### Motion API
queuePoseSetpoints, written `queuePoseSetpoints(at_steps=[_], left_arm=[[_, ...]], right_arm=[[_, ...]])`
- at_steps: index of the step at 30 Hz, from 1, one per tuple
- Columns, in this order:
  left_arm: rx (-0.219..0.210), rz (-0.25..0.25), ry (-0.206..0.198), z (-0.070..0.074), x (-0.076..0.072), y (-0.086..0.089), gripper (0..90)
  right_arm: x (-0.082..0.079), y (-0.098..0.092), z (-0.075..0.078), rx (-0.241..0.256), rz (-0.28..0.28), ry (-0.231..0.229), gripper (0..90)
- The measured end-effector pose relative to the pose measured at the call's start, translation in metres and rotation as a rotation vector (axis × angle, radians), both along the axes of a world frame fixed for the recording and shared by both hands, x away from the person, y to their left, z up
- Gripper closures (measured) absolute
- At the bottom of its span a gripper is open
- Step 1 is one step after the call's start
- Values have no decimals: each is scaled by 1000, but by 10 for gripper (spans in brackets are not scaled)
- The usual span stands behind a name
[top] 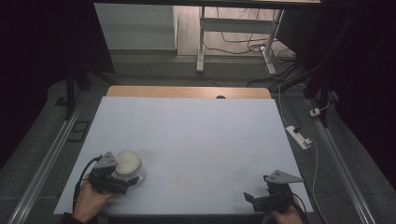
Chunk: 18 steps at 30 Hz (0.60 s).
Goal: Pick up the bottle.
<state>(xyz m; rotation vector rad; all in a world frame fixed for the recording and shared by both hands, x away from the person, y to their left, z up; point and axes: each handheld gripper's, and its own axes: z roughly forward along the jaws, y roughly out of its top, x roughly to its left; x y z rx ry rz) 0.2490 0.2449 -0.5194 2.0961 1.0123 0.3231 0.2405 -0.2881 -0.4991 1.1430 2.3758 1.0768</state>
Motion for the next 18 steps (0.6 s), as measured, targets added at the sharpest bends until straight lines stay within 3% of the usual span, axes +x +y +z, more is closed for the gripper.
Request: queuePoseSetpoints(at_steps=[18], left_arm=[[30,-20,-25,4,2,-6,65]], right_arm=[[0,0,0,-5,4,0,0]])
